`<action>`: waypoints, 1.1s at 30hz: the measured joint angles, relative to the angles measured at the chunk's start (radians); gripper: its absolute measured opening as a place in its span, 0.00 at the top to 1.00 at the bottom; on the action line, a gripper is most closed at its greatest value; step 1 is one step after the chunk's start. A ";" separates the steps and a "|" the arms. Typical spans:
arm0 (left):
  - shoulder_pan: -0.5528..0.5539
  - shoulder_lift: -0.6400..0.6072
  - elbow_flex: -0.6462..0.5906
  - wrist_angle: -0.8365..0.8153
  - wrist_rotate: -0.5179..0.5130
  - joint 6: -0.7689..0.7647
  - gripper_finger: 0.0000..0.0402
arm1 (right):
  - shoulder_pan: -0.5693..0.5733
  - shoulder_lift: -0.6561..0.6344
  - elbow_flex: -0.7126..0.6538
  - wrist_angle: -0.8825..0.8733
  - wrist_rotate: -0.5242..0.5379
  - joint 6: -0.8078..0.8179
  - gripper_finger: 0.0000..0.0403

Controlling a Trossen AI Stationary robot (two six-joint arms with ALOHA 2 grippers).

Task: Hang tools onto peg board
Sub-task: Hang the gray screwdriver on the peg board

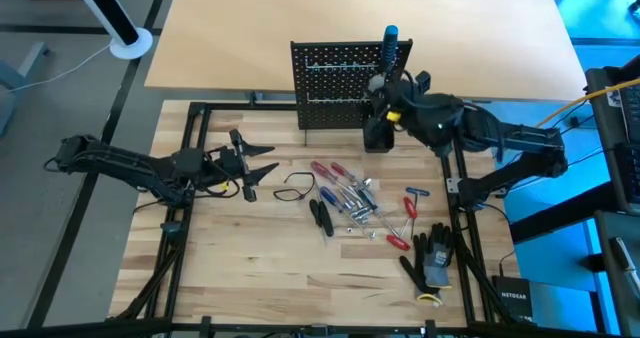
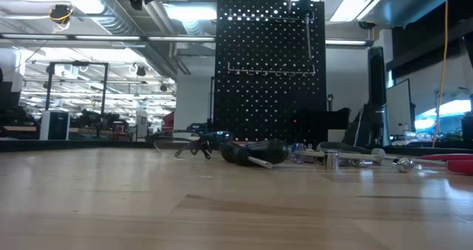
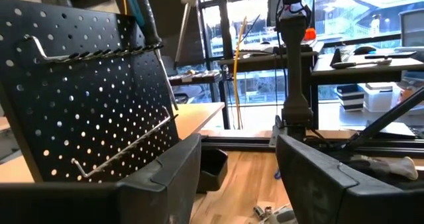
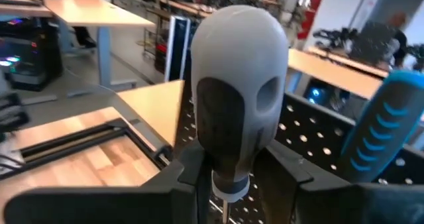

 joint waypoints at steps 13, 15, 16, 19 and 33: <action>0.000 0.000 0.000 -0.001 0.000 0.010 0.53 | -0.222 0.020 0.000 -0.064 -0.160 0.088 0.77; 0.000 0.000 0.000 0.000 0.000 0.007 0.53 | -0.236 0.022 0.000 -0.073 -0.160 0.094 0.77; 0.000 0.000 0.000 0.000 0.000 0.006 0.53 | -0.236 0.023 0.000 -0.073 -0.157 0.096 0.77; 0.000 0.000 0.000 0.000 0.000 0.008 0.54 | -0.235 0.025 0.000 -0.072 -0.137 0.094 0.77; 0.000 0.000 0.000 0.000 0.001 0.011 0.54 | -0.262 0.079 0.000 -0.040 -0.088 0.068 0.77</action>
